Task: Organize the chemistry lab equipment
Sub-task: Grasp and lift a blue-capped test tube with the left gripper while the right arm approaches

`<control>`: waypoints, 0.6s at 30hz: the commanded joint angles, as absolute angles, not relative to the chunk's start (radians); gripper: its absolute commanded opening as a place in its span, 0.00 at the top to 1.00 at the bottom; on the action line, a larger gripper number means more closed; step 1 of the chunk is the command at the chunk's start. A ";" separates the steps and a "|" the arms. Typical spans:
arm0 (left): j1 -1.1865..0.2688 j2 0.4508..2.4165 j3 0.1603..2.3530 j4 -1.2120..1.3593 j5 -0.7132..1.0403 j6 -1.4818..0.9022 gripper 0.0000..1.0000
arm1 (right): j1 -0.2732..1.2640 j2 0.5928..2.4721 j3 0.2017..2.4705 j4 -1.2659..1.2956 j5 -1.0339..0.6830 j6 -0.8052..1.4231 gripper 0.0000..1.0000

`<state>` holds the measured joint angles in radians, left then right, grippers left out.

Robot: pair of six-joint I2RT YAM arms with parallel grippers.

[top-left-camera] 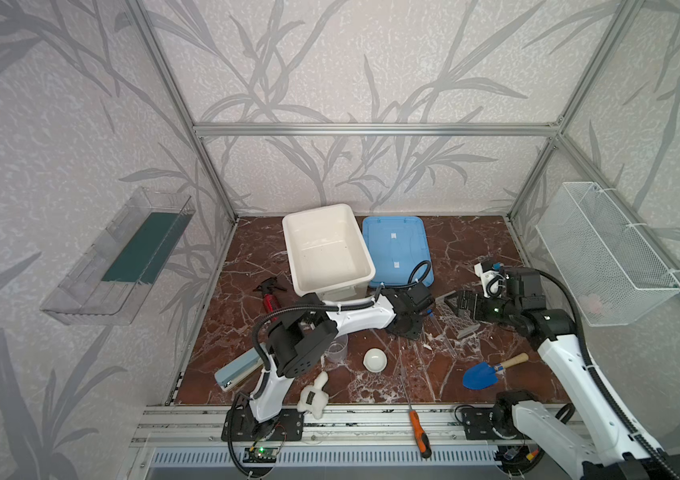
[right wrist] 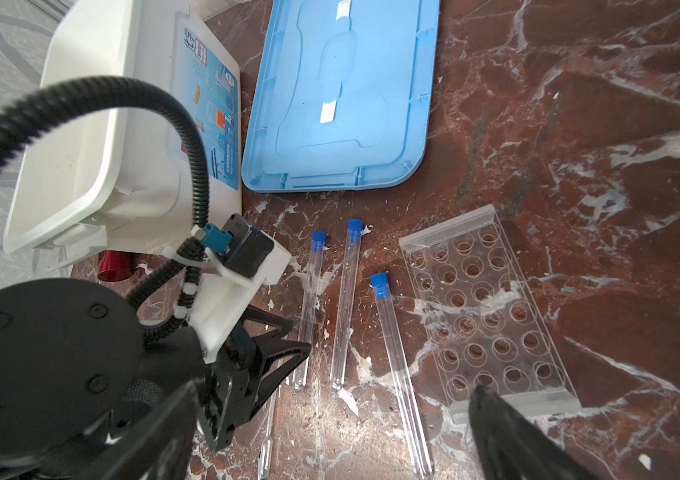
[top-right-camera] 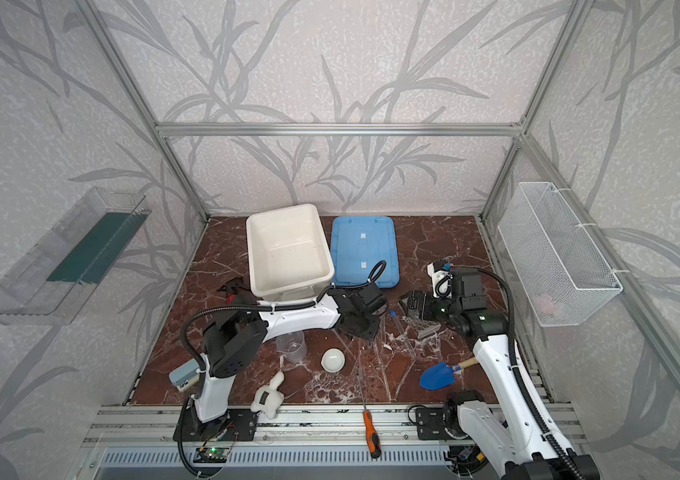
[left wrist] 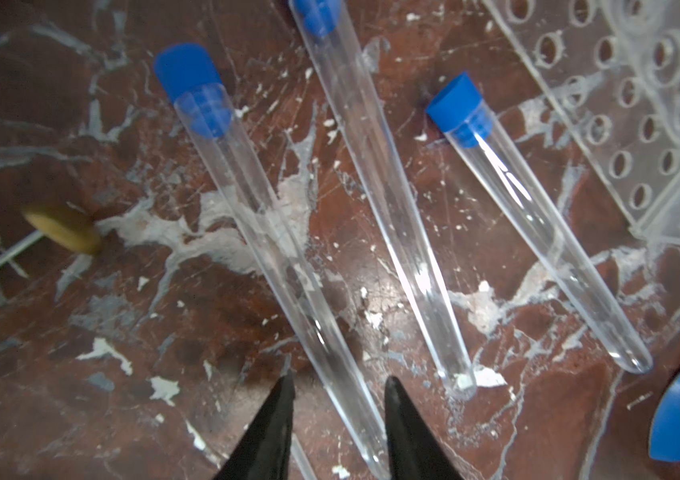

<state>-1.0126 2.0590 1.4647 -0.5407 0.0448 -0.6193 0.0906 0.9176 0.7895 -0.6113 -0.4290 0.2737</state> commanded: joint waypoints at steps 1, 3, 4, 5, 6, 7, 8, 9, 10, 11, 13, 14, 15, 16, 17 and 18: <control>-1.008 2.092 1.493 -0.620 -0.015 -0.600 0.67 | 0.087 0.910 0.778 -0.614 -0.442 0.278 0.00; -1.007 2.097 1.486 -0.606 -0.005 -0.605 0.70 | 0.087 0.905 0.772 -0.608 -0.431 0.280 0.00; -1.007 2.100 1.485 -0.602 -0.001 -0.608 0.73 | 0.087 0.906 0.770 -0.606 -0.426 0.282 0.00; -1.008 2.103 1.482 -0.599 0.003 -0.611 0.73 | 0.087 0.907 0.770 -0.607 -0.422 0.281 0.00; -1.008 2.105 1.479 -0.597 0.004 -0.615 0.73 | 0.086 0.908 0.769 -0.607 -0.417 0.281 0.00; -1.008 2.108 1.475 -0.597 0.003 -0.616 0.73 | 0.087 0.907 0.767 -0.606 -0.412 0.282 0.01; -1.008 2.110 1.474 -0.598 -0.002 -0.618 0.74 | 0.086 0.907 0.765 -0.605 -0.410 0.282 0.01; -1.008 2.113 1.472 -0.604 -0.011 -0.620 0.74 | 0.086 0.907 0.765 -0.605 -0.410 0.282 0.01; -1.008 2.116 1.472 -0.608 -0.018 -0.621 0.74 | 0.086 0.908 0.765 -0.607 -0.411 0.282 0.01; -1.006 2.117 1.472 -0.612 -0.024 -0.626 0.76 | 0.087 0.908 0.765 -0.607 -0.410 0.283 0.01; -1.006 2.115 1.466 -0.599 -0.025 -0.640 0.80 | 0.086 0.908 0.766 -0.610 -0.409 0.282 0.01; -1.006 2.107 1.458 -0.586 -0.023 -0.645 0.83 | 0.086 0.907 0.765 -0.609 -0.409 0.282 0.01; -1.006 2.096 1.449 -0.568 -0.012 -0.648 0.85 | 0.086 0.905 0.766 -0.610 -0.407 0.282 0.01; -1.005 2.087 1.443 -0.555 -0.003 -0.656 0.88 | 0.086 0.902 0.765 -0.611 -0.406 0.282 0.01; -1.001 2.076 1.437 -0.545 0.005 -0.674 0.89 | 0.086 0.899 0.763 -0.609 -0.403 0.285 0.01; -0.995 2.063 1.423 -0.523 0.020 -0.684 0.89 | 0.086 0.897 0.758 -0.604 -0.399 0.289 0.00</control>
